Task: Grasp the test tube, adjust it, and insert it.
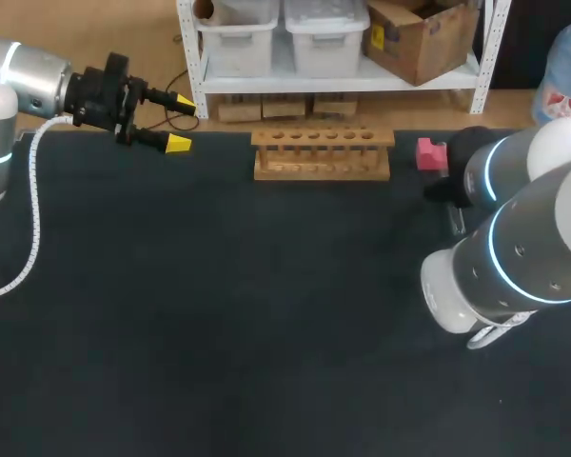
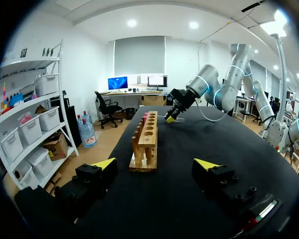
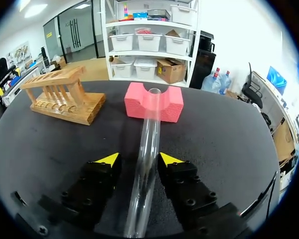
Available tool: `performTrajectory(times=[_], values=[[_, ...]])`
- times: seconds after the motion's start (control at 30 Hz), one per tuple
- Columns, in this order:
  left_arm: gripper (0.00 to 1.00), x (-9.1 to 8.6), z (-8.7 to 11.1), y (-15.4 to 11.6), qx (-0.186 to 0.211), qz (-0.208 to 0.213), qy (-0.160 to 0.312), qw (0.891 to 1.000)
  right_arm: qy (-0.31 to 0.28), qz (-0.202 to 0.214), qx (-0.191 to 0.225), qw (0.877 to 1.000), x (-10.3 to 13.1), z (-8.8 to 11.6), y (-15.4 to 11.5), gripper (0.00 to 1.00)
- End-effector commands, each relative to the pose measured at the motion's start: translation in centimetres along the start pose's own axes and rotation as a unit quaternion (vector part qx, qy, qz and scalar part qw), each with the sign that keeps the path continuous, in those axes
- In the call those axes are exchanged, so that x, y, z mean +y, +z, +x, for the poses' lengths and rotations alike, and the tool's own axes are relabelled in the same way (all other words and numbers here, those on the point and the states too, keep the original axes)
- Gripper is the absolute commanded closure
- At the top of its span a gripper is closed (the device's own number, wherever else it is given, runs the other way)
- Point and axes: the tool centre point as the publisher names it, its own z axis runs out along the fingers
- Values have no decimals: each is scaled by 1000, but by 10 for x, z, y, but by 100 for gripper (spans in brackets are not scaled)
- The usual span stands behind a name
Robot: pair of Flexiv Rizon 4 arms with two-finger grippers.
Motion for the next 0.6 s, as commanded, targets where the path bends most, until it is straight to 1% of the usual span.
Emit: performTrajectory(times=[0.03,0.07,0.2,0.23,0.27,0.3,0.33,0.5,0.6], values=[[0,1,0,0,0,1,0,1000,0,-1,3,1000,-3,-1,-2,58],[0,1,0,0,0,1,0,1000,0,0,3,1000,-3,-1,-2,60],[0,1,0,0,0,1,0,1000,1,3,4,1000,-4,0,-2,74],[0,1,0,0,0,1,0,1000,1,3,4,1000,-4,0,-3,82],[0,1,0,0,0,1,0,1000,1,3,5,1000,-4,0,-3,86],[0,1,0,0,0,1,0,1000,2,3,6,1000,-4,0,-3,97],[0,1,0,0,0,1,0,1000,1,4,6,1000,-4,0,-2,100],[0,1,0,0,0,1,0,1000,4,5,10,1000,-4,0,-2,100],[0,1,0,0,0,1,0,1000,13,14,18,1000,-5,1,-3,100]])
